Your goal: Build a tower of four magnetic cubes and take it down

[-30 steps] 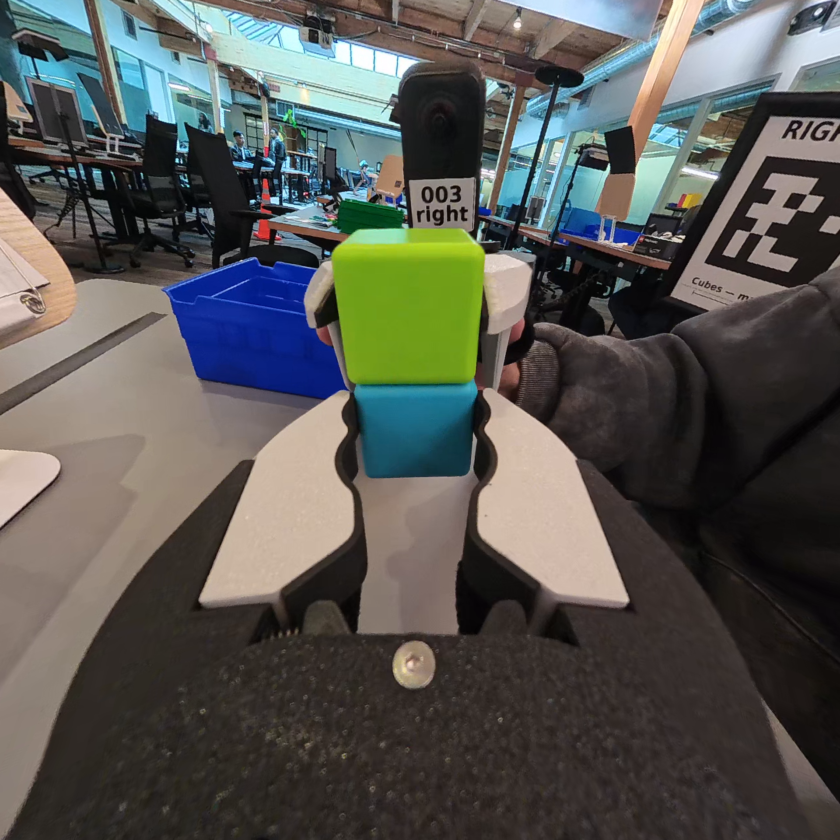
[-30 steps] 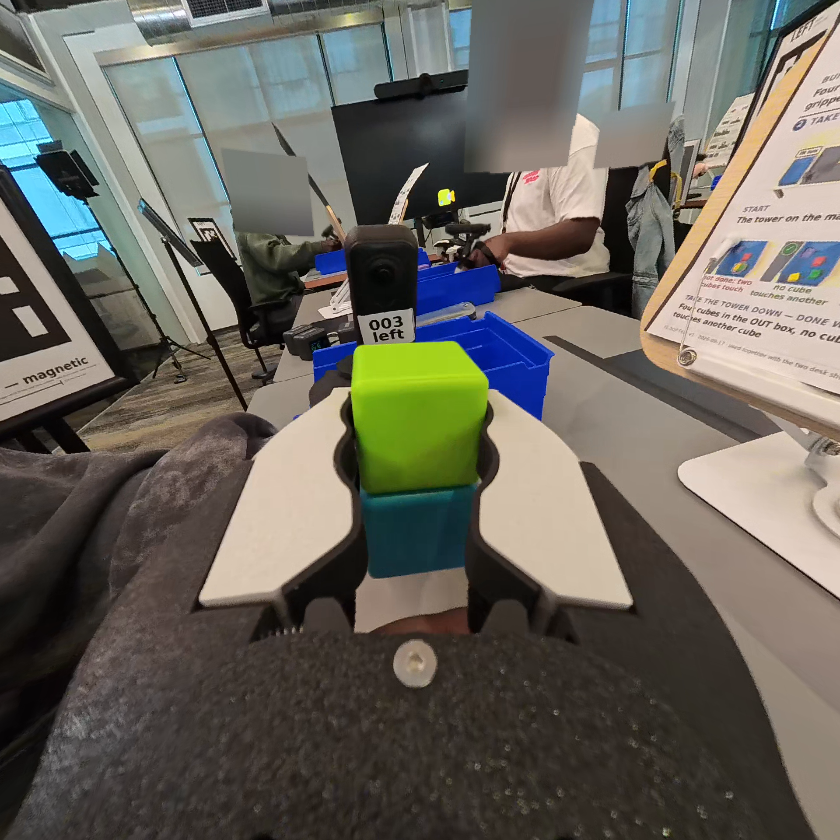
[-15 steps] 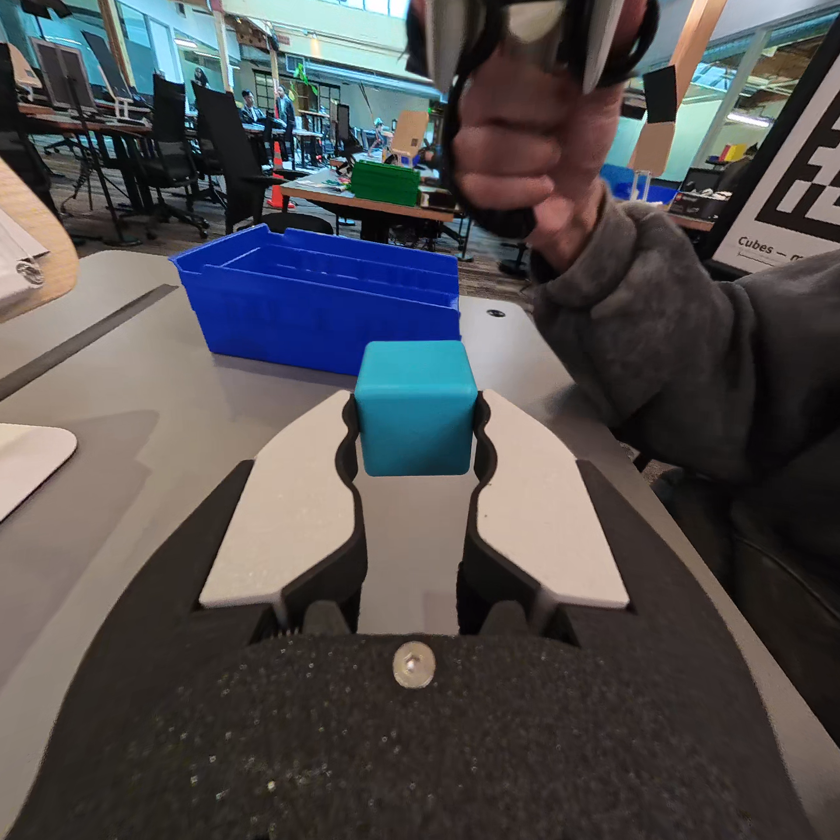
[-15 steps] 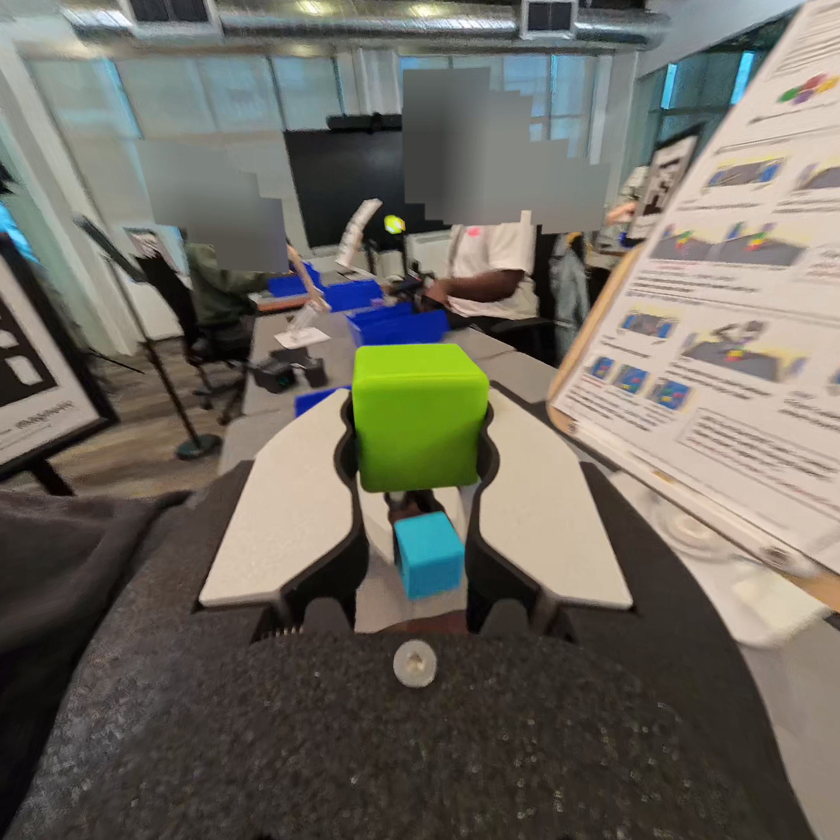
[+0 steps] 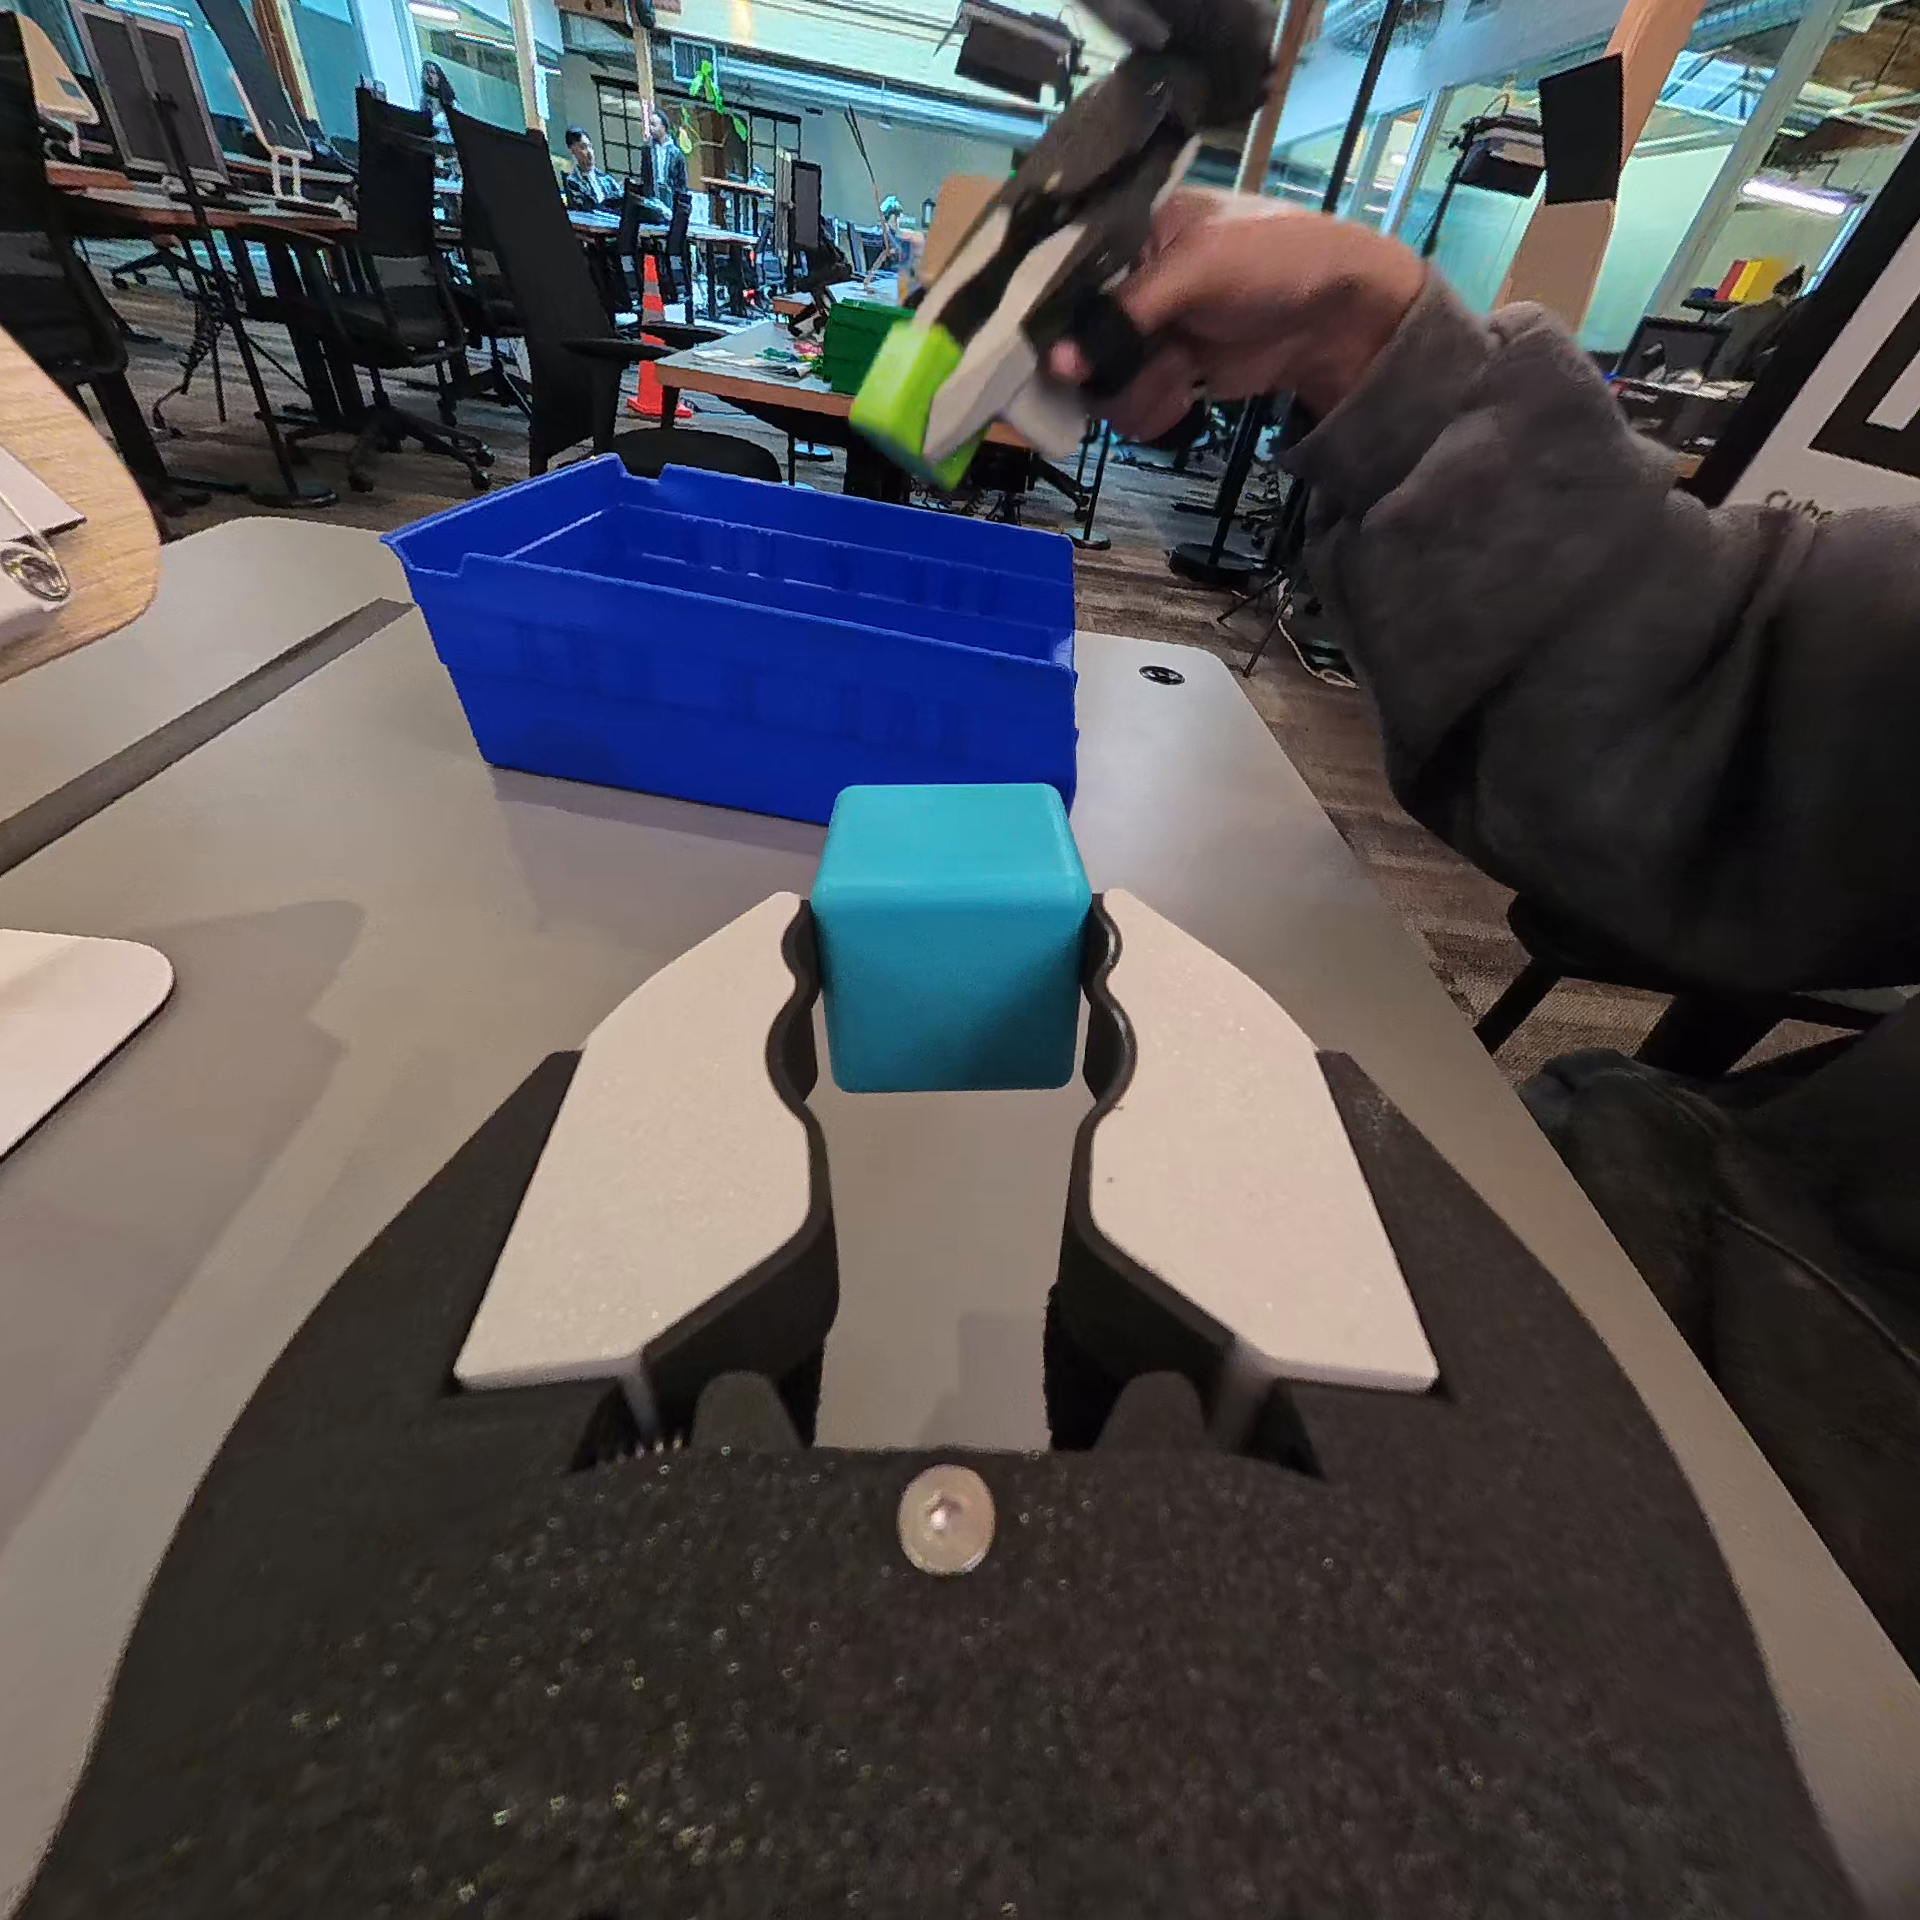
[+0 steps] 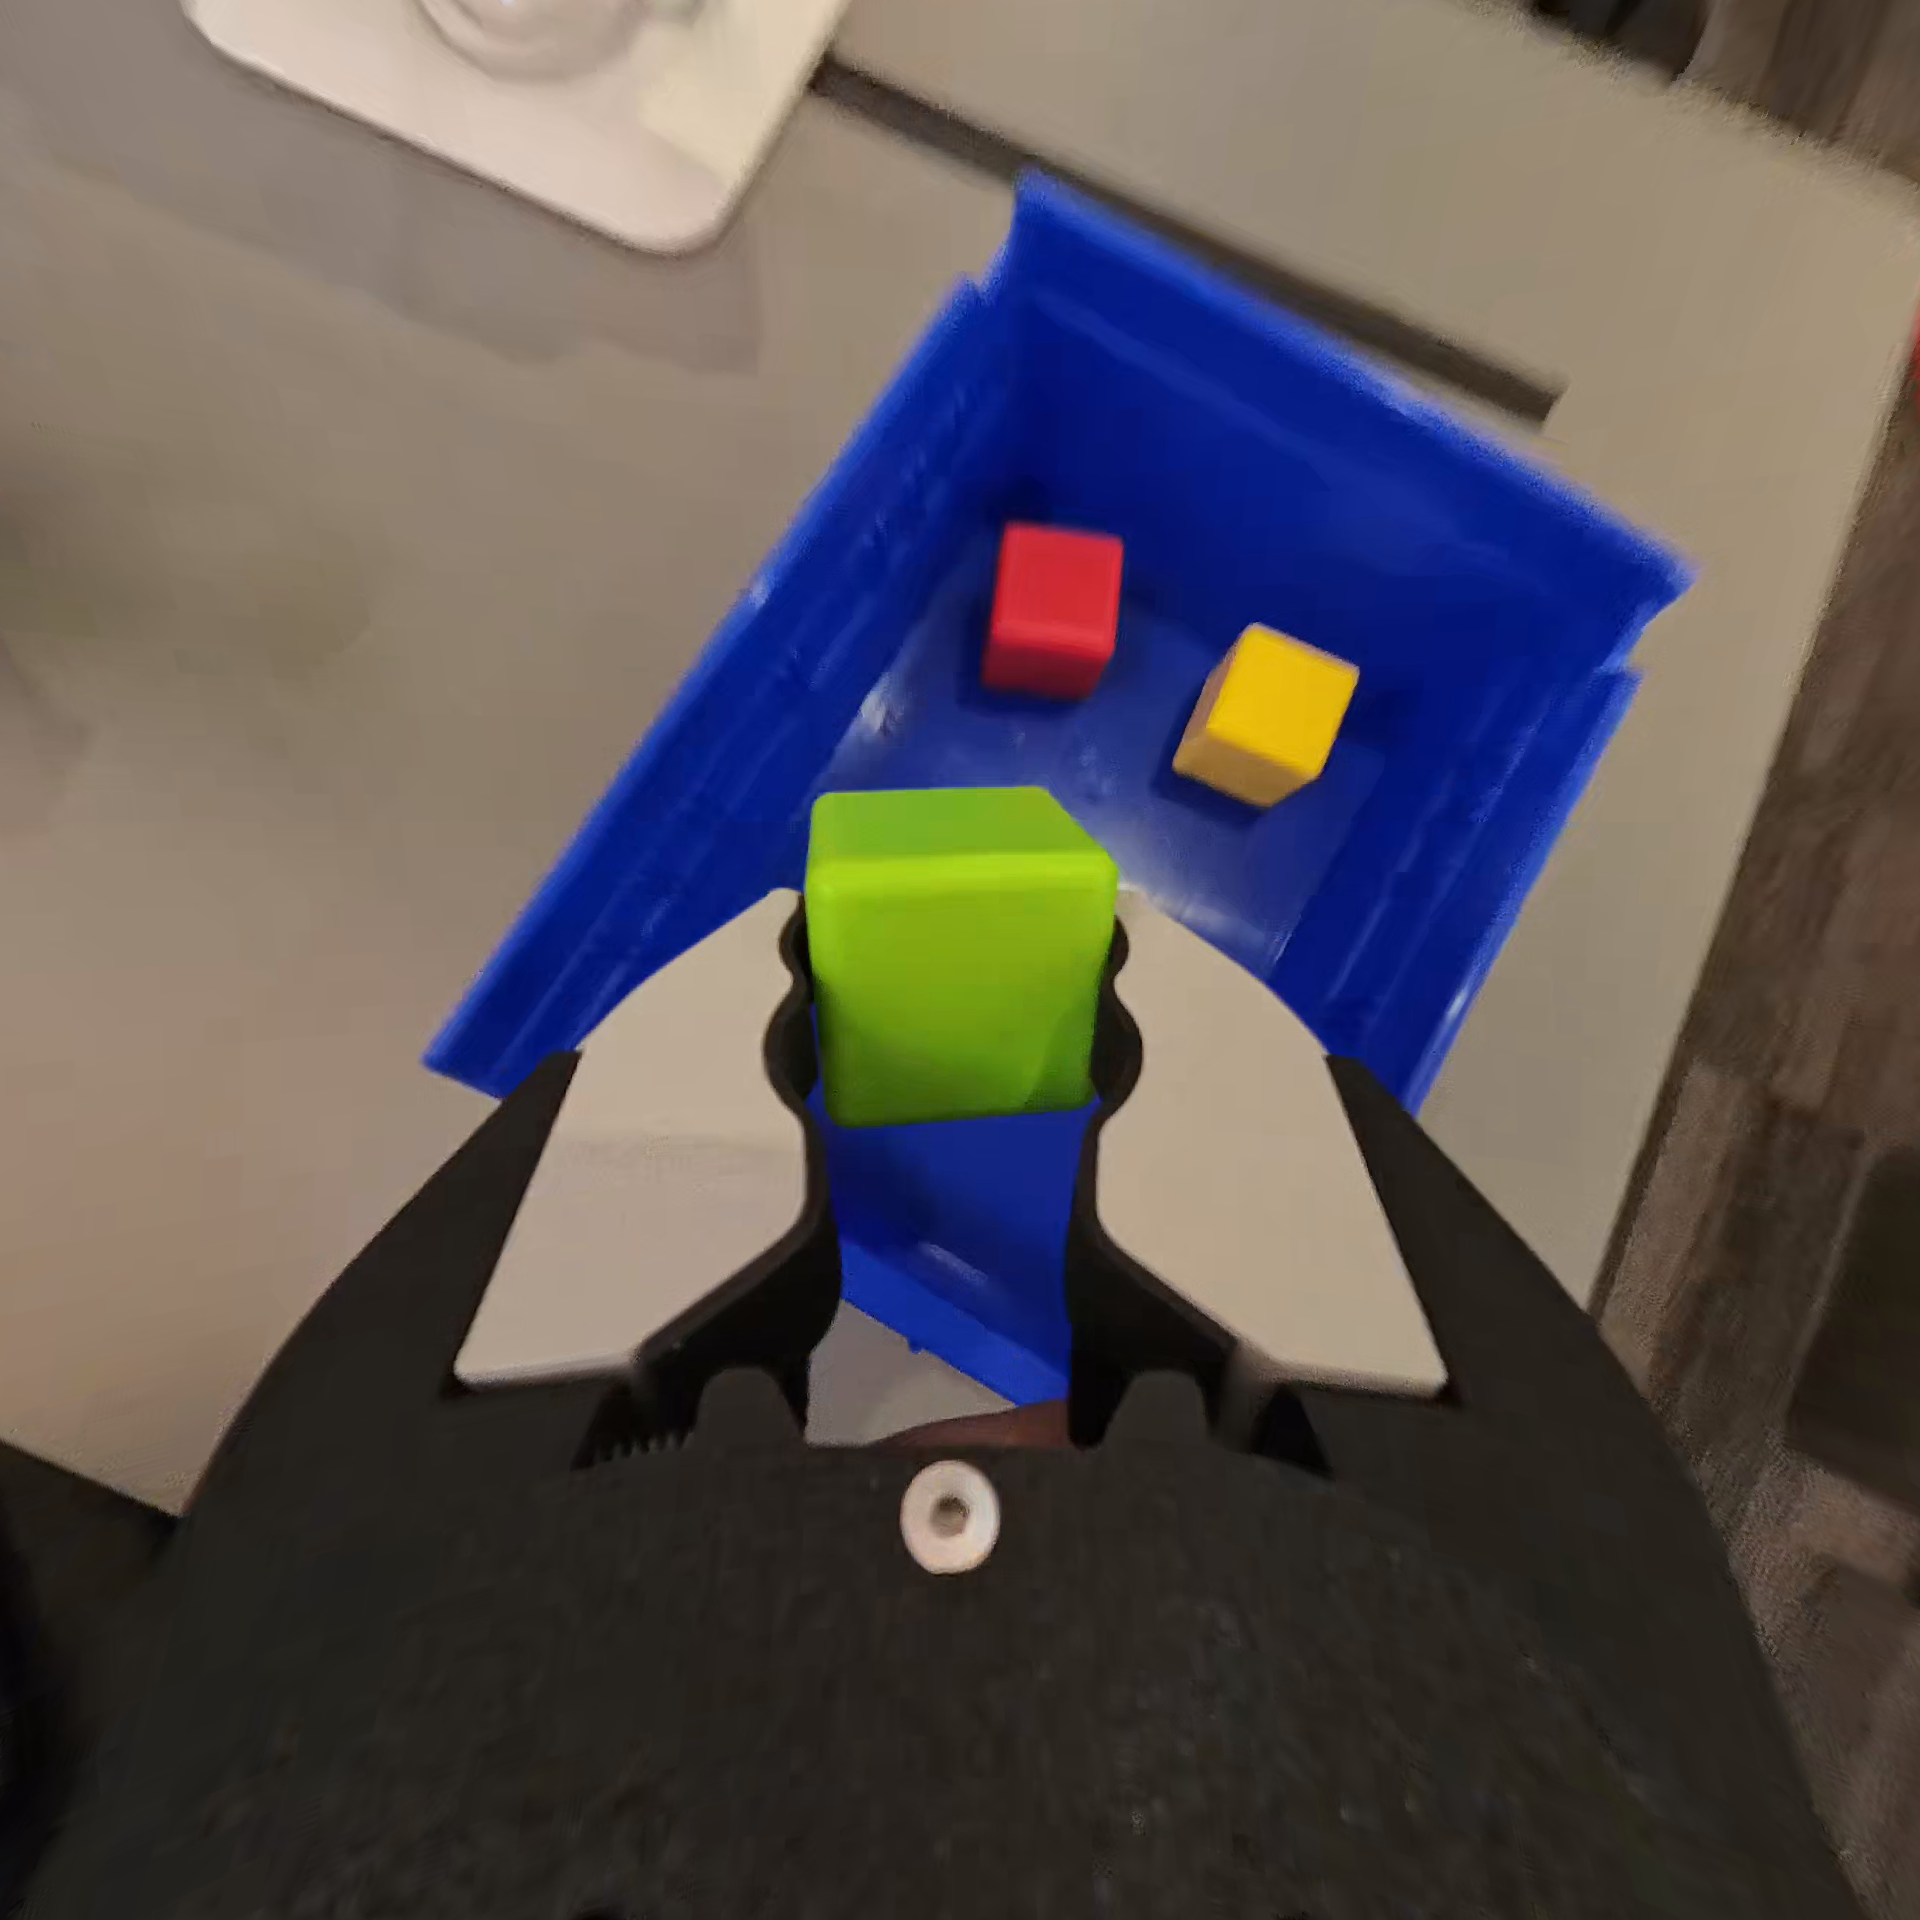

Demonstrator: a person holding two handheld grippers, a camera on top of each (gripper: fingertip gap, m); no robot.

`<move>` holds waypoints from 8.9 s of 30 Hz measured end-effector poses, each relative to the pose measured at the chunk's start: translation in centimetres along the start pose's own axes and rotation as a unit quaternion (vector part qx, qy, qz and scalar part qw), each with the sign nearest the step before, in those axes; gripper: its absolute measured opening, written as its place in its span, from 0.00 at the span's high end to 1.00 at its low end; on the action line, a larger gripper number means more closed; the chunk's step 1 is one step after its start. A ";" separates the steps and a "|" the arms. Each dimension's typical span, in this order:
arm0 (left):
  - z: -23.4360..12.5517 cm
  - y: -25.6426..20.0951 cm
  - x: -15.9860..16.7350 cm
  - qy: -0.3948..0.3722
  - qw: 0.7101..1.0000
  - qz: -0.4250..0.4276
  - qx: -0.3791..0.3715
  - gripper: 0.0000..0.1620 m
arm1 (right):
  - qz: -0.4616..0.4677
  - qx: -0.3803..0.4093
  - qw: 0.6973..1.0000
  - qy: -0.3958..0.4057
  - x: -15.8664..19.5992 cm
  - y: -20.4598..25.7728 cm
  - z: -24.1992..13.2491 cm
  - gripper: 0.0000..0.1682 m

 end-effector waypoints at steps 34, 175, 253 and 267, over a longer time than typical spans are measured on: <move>0.3 0.3 0.9 0.035 0.999 0.006 -0.005 0.70 | 0.015 0.041 0.999 -0.008 1.4 -1.2 4.2 0.60; -5.5 -8.5 2.3 0.030 0.889 -0.020 -0.456 0.66 | -0.151 -0.097 0.934 -0.308 11.3 20.2 8.5 0.68; 9.4 -17.6 2.5 0.025 0.794 -0.095 -0.600 0.99 | 0.193 0.161 0.860 -0.444 15.6 14.4 4.7 0.97; -10.7 -17.1 7.0 0.067 0.715 -0.106 -0.687 0.99 | 0.124 0.055 0.912 -0.388 9.6 30.4 14.0 0.97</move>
Point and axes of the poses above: each gripper's, where its closed fingertips meet, z out along the fingers, x out of its underside, y = z × x across the jaws, the point moved 10 cm from there along -z, back along the fingers, and after that the axes turned 14 degrees about -x, right-handed, at the moved point
